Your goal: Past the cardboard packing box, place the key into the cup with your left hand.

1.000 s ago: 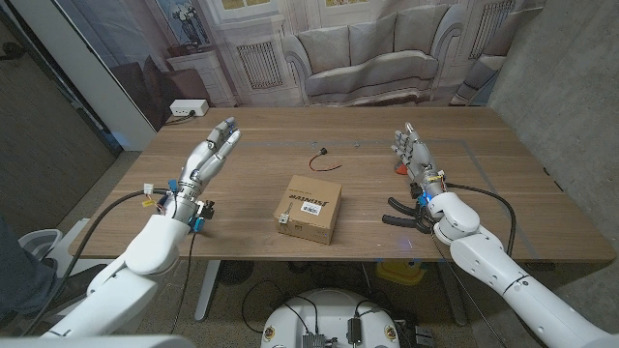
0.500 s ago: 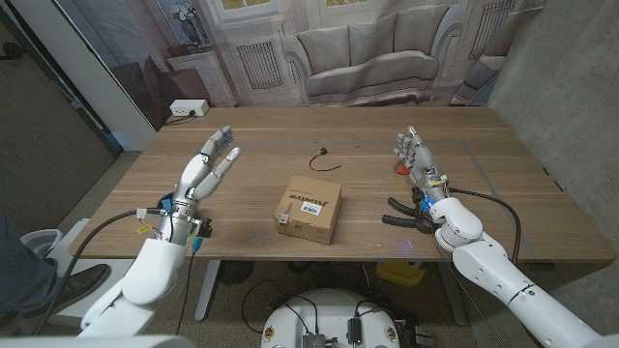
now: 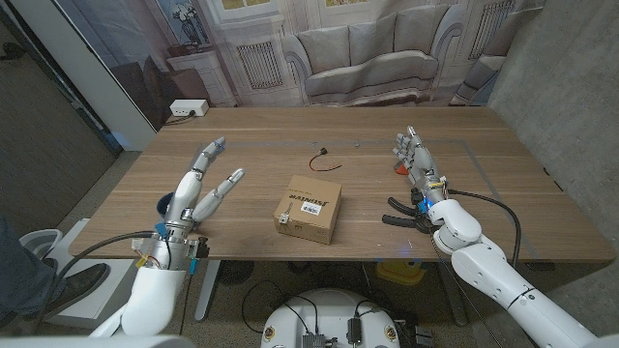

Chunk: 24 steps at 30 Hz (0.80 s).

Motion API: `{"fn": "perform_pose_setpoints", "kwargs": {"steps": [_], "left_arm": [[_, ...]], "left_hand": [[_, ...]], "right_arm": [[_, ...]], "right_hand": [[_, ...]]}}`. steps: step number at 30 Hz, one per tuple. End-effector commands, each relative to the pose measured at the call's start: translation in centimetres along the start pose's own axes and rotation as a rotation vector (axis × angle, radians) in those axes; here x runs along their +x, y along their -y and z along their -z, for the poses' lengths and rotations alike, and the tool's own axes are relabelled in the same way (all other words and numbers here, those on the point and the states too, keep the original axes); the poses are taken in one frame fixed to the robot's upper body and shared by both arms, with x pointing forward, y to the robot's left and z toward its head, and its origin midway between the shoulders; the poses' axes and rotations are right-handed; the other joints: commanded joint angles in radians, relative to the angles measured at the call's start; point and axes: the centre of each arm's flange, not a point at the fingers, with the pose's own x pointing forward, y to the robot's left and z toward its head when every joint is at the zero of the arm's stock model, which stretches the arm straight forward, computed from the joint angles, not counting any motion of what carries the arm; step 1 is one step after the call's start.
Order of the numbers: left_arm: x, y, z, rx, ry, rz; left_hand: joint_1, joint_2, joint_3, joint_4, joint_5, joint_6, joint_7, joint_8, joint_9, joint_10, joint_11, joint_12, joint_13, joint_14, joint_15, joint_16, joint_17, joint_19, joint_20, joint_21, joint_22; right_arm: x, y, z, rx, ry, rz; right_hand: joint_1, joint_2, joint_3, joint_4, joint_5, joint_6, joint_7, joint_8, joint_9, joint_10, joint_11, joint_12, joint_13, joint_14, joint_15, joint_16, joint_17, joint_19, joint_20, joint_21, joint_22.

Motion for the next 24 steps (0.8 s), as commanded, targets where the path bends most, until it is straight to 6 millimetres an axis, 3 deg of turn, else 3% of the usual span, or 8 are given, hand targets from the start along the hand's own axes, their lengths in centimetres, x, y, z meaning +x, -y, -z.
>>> {"fn": "perform_pose_setpoints", "kwargs": {"steps": [1, 6, 11, 16, 24], "left_arm": [[-3.2, 1.0, -1.8, 0.205, 0.014, -0.056], [-4.5, 1.5, -2.4, 0.267, 0.002, -0.092], [-5.2, 1.8, -2.9, 0.356, -0.012, -0.093], [-5.3, 2.5, -3.6, 0.467, -0.012, -0.094], [-4.4, 4.5, -4.7, 0.713, 0.017, -0.073]], "left_hand": [[0.029, 0.003, 0.002, -0.019, 0.01, 0.029, -0.013, 0.011, 0.003, 0.009, -0.008, -0.002, 0.004, 0.017, -0.048, 0.002, 0.002, 0.01, 0.006, -0.005, 0.005], [0.103, -0.001, 0.02, -0.062, 0.018, 0.082, -0.05, 0.021, 0.003, 0.024, -0.027, -0.005, 0.005, 0.022, -0.059, -0.005, 0.001, 0.019, 0.002, -0.007, 0.004], [0.155, -0.003, 0.033, -0.092, 0.023, 0.118, -0.059, 0.027, 0.003, 0.03, -0.038, -0.009, 0.006, 0.024, -0.064, -0.008, 0.001, 0.028, 0.002, -0.006, 0.003], [0.223, -0.013, 0.047, -0.132, 0.028, 0.163, -0.086, 0.036, 0.004, 0.031, -0.047, -0.015, 0.007, 0.022, -0.07, -0.012, 0.0, 0.035, 0.008, -0.007, 0.003], [0.289, -0.022, 0.059, -0.161, 0.031, 0.209, -0.104, 0.043, 0.005, 0.035, -0.063, -0.018, 0.009, 0.027, -0.089, -0.012, 0.0, 0.038, 0.014, -0.009, 0.004]], "right_arm": [[-0.2, -0.1, 0.2, 0.007, -0.006, 0.001], [0.0, 0.0, 0.2, 0.016, -0.001, -0.006], [0.3, -0.2, 0.4, 0.02, 0.003, -0.013], [0.6, -0.3, 0.5, 0.034, 0.011, -0.018], [0.8, 0.3, -0.2, 0.034, 0.03, -0.019]], "right_hand": [[0.0, 0.003, 0.002, -0.002, 0.007, 0.007, 0.0, 0.004, 0.006, 0.008, -0.001, 0.004, 0.005, 0.009, -0.001, 0.002, 0.003, 0.013, -0.029, 0.002, 0.004], [0.0, 0.003, 0.001, -0.003, 0.007, 0.007, 0.001, 0.004, 0.006, 0.009, -0.001, 0.004, 0.005, 0.009, 0.0, 0.002, 0.003, 0.013, -0.029, 0.002, 0.004], [-0.001, 0.003, 0.0, -0.003, 0.007, 0.007, 0.0, 0.004, 0.006, 0.009, 0.001, 0.003, 0.005, 0.009, 0.002, 0.002, 0.003, 0.012, -0.028, 0.001, 0.004], [-0.002, 0.003, 0.0, -0.003, 0.007, 0.007, -0.001, 0.004, 0.006, 0.009, -0.001, 0.003, 0.005, 0.009, 0.001, 0.002, 0.003, 0.012, -0.028, 0.001, 0.004], [-0.004, 0.003, -0.002, -0.003, 0.007, 0.009, -0.002, 0.004, 0.006, 0.01, 0.002, 0.004, 0.005, 0.011, 0.001, 0.003, 0.004, 0.012, -0.027, 0.001, 0.004]]}}
